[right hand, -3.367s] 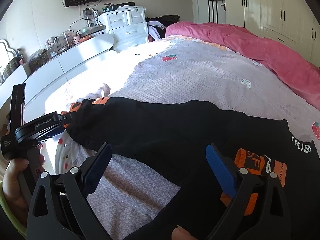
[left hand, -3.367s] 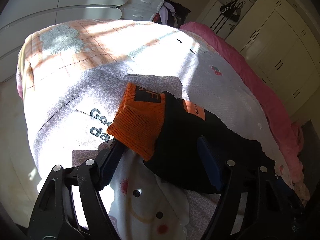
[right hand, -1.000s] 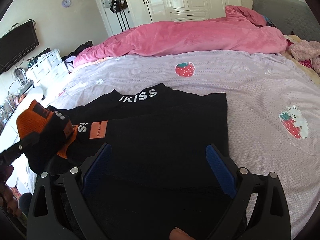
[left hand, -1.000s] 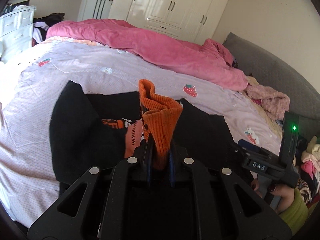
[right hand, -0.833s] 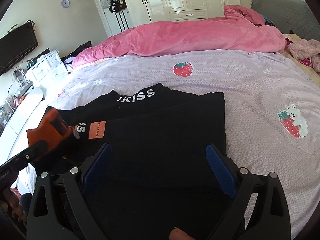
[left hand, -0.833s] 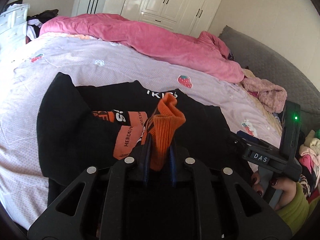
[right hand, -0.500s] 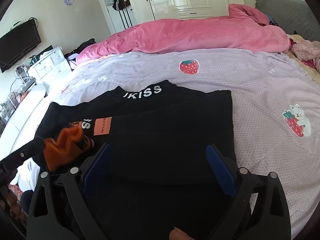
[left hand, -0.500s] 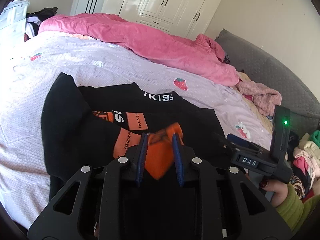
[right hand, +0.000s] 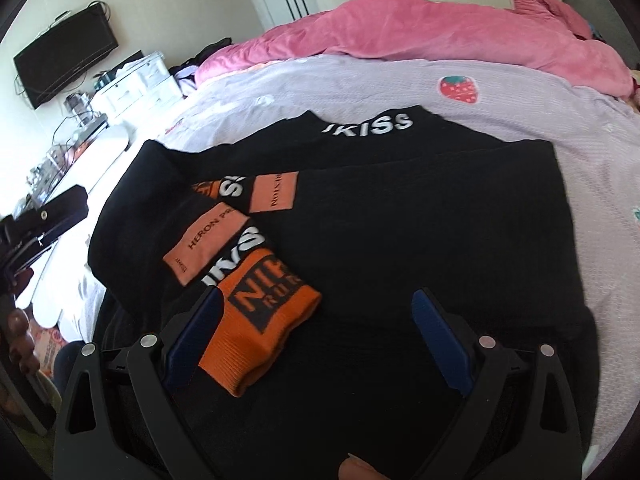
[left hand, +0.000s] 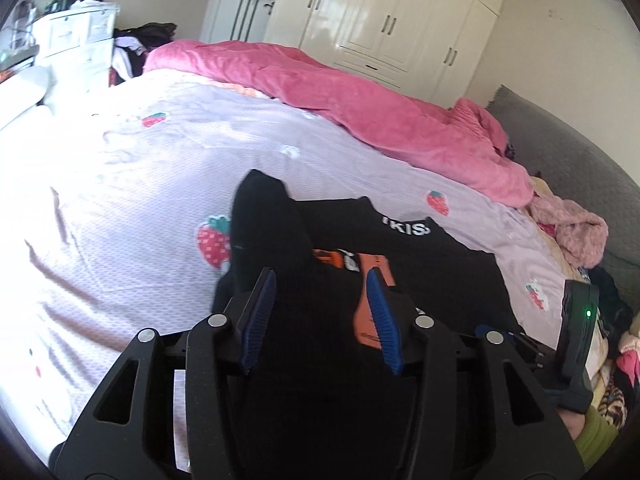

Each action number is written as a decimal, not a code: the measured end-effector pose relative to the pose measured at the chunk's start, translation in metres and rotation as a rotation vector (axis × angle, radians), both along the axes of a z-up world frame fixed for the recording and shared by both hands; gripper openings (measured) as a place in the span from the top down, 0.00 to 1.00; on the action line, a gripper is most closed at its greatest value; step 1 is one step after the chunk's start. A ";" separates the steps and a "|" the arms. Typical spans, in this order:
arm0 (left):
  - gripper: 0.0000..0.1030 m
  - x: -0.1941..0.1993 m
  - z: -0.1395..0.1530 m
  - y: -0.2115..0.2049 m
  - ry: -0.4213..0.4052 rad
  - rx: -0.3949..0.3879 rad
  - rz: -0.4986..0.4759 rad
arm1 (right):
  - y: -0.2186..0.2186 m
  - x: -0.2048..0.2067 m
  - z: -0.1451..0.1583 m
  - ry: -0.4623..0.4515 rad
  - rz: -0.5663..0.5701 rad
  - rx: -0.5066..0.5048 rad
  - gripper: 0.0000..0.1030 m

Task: Fold small clothes
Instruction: 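Grasp the folded orange cuff with the right tool while the left tool smooths the sleeve fabric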

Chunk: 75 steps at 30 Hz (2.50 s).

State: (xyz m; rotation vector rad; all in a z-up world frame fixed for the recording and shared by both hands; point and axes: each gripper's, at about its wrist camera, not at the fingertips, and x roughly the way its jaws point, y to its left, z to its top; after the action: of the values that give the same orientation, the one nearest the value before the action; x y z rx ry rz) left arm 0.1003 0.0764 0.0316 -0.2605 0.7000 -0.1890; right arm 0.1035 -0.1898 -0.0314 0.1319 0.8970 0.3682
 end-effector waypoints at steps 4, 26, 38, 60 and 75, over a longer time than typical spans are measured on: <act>0.61 0.000 0.001 0.023 0.001 -0.029 0.045 | 0.018 0.004 -0.006 -0.006 0.043 -0.039 0.29; 0.57 -0.003 0.002 0.048 0.002 -0.065 0.101 | 0.009 -0.004 0.080 -0.340 0.094 -0.089 0.93; 0.54 0.001 -0.007 0.034 0.024 -0.040 0.074 | -0.054 0.037 0.071 -0.297 -0.071 -0.185 0.93; 0.73 0.065 -0.060 -0.037 0.150 0.087 -0.043 | -0.084 0.034 0.028 -0.192 -0.208 -0.184 0.87; 0.75 0.053 -0.071 -0.030 0.145 0.070 -0.047 | -0.081 0.033 -0.007 0.010 -0.160 -0.084 0.54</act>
State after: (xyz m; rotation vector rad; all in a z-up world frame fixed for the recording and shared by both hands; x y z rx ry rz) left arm 0.1529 0.0466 -0.0392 -0.1919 0.8551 -0.1909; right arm 0.1365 -0.2712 -0.0388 0.1270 0.9039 0.1810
